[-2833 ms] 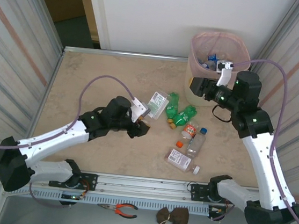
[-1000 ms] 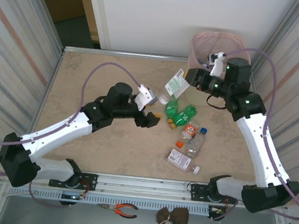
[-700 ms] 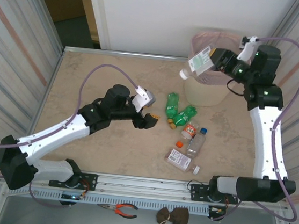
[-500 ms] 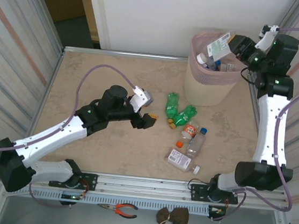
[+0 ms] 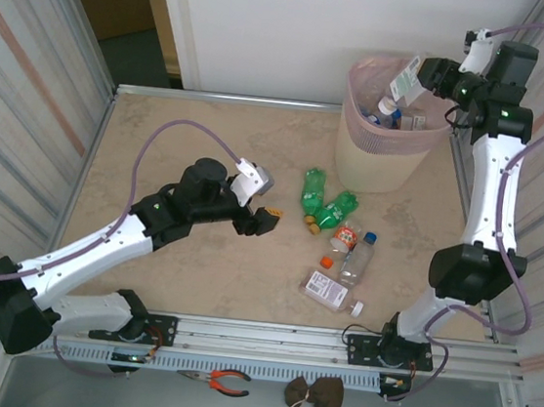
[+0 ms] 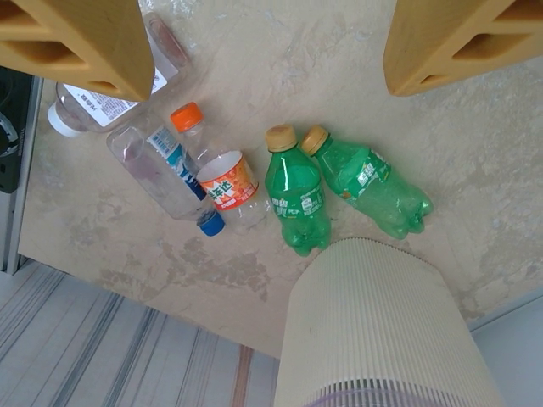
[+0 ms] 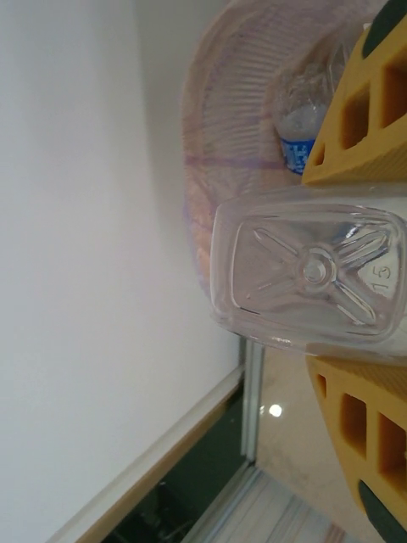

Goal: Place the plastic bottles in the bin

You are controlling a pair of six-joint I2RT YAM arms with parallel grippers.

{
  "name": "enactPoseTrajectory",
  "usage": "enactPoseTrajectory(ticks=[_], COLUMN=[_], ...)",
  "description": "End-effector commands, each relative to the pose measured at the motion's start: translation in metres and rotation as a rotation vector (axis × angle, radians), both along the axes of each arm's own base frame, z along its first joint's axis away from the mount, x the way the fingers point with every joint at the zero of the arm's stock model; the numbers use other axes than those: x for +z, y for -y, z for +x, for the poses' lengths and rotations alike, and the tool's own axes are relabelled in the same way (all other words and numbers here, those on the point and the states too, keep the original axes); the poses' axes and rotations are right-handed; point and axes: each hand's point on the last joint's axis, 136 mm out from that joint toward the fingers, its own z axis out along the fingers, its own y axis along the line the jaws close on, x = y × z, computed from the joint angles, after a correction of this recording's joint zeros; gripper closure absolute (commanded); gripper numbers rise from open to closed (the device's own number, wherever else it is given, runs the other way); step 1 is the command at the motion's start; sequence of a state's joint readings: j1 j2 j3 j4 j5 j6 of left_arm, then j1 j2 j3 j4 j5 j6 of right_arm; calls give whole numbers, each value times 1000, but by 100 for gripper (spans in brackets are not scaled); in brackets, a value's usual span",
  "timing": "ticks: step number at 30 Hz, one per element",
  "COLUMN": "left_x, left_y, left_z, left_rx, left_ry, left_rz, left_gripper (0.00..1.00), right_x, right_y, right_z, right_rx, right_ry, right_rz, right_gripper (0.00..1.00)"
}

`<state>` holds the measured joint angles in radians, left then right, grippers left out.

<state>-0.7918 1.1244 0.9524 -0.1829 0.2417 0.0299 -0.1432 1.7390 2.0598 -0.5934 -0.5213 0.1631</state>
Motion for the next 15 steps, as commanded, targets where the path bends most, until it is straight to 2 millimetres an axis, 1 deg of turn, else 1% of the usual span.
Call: enactPoseTrajectory(ticks=[1,6,9,13,15], left_x=[-2,-4,-5,-6,-6], left_y=[-8,-9,-10,-11,-12], left_z=[0,-1,-1,0,0], left_rx=[19,23,24,28,29], left_ry=[4,-2,0,-3,-3], left_rz=[8,14,17,21,21], left_gripper=[28,29,29,29,28], right_x=[-24,-61,-86,-118,-128], right_y=[2,5,2,-7,-10], right_z=[4,17,25,30,33], right_rx=[58,74,99,152,168], right_ry=[-38,-119,-171,-244,-270], right_rz=[-107,-139,-156,-181,-184], right_gripper=[69,69,69,67,65])
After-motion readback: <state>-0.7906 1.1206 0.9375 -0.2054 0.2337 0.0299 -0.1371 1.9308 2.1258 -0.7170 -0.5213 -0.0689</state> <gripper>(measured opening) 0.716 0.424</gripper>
